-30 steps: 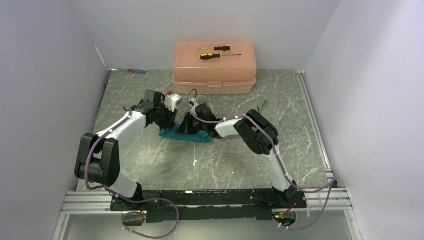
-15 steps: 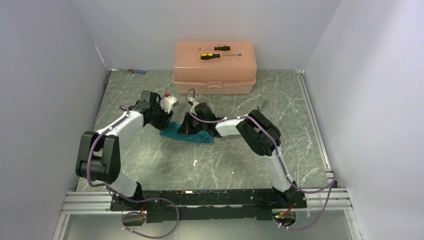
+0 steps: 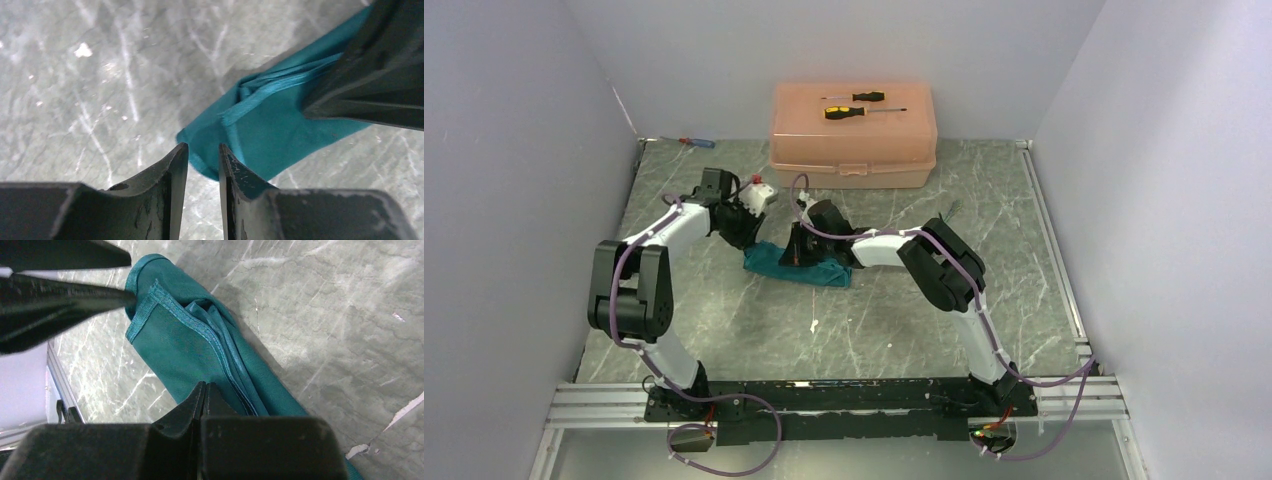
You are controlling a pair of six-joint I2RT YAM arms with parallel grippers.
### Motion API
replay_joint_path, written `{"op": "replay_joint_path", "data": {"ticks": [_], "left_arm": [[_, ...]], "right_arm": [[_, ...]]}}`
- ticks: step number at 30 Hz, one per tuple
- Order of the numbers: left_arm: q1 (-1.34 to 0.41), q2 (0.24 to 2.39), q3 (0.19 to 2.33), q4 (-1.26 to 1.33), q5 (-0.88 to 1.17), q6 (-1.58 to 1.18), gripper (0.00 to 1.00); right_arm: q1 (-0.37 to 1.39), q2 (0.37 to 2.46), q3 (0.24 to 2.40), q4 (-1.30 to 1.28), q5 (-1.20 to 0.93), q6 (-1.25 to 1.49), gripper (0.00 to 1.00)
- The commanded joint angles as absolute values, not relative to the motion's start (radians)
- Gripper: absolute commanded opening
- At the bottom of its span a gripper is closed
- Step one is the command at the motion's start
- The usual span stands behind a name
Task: Fold the napkin into a case and place the utensils inside
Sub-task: Smooth out the smaller rectangle-folded napkin at the center of the board.
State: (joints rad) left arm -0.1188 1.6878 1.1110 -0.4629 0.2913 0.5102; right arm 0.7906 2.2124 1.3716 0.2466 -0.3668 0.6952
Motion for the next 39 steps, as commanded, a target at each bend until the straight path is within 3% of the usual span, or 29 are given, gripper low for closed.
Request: {"op": "replay_joint_path", "data": {"ticks": [1, 16, 30, 39], "left_arm": [[-0.16, 1.674, 1.134, -0.488, 0.337, 0.53, 0.34], [-0.237, 1.672, 1.013, -0.333, 0.152, 0.573, 0.26], [-0.205, 1.662, 1.006, -0.317, 0.208, 0.385, 0.19], [-0.171, 1.58, 1.031, -0.39, 0.319, 0.308, 0.35]], "right_arm": [[0.79, 2.202, 1.392, 0.206, -0.327, 0.678, 0.0], [0.796, 2.158, 1.377, 0.177, -0.299, 0.714, 0.0], [0.834, 2.14, 1.484, 0.148, -0.221, 0.865, 0.0], [0.843, 2.215, 1.529, 0.156, -0.237, 0.925, 0.0]]}}
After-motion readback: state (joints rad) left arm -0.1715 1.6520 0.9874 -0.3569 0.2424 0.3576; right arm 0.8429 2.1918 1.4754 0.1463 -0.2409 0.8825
